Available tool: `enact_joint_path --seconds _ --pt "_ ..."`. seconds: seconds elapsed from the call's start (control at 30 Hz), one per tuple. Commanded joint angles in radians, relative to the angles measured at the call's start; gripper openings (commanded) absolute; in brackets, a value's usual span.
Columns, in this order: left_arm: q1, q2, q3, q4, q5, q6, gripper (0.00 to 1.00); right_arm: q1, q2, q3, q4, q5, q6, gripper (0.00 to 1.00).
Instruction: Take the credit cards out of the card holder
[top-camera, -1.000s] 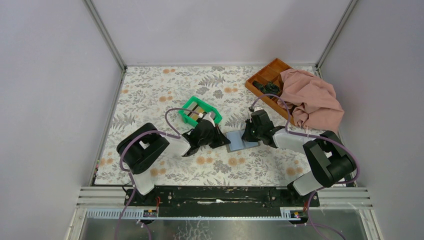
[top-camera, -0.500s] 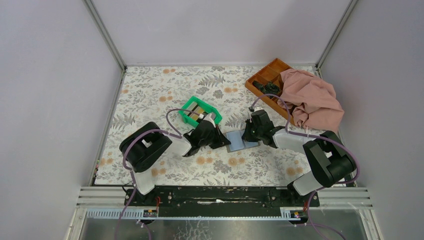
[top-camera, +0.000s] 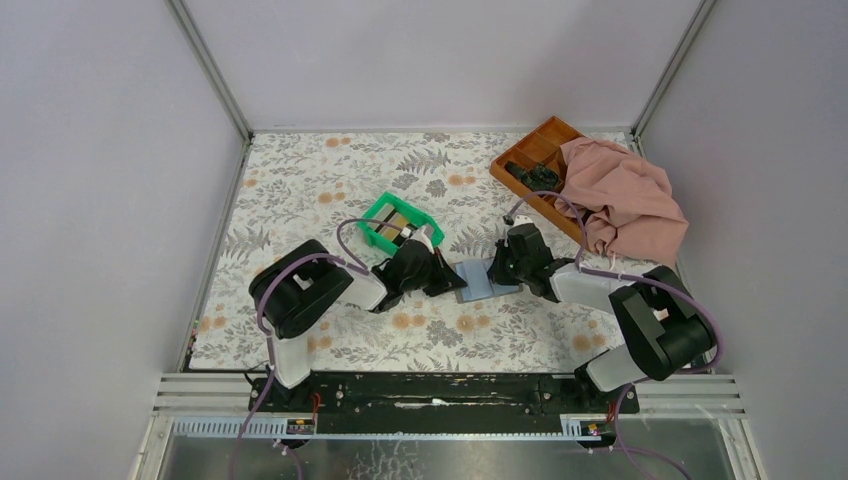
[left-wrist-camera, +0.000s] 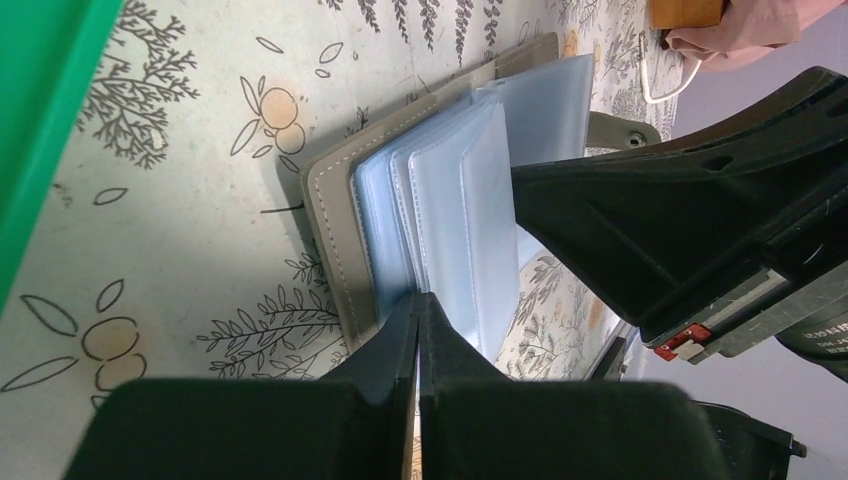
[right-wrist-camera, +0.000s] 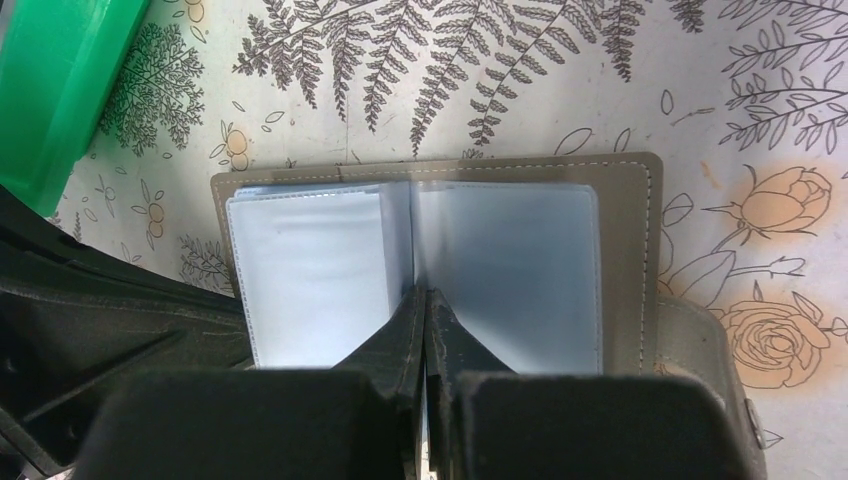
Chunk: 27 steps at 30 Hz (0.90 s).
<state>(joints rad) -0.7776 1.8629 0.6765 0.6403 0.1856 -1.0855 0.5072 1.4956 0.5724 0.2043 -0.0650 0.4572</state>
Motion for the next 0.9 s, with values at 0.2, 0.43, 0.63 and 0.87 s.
enact_joint_path --seconds 0.2,0.43,0.63,0.87 --pt "-0.007 0.053 0.078 0.125 0.006 -0.043 0.00 0.036 0.004 -0.062 -0.109 -0.104 0.029 0.00" --pt "-0.012 0.062 0.113 0.140 0.026 -0.061 0.00 0.045 -0.001 -0.074 -0.106 -0.110 0.034 0.00" --pt "-0.017 0.076 0.134 0.164 0.038 -0.079 0.00 0.049 0.001 -0.072 -0.109 -0.112 0.034 0.00" --pt "-0.027 0.088 0.164 0.193 0.065 -0.101 0.00 0.050 0.003 -0.072 -0.109 -0.111 0.034 0.00"
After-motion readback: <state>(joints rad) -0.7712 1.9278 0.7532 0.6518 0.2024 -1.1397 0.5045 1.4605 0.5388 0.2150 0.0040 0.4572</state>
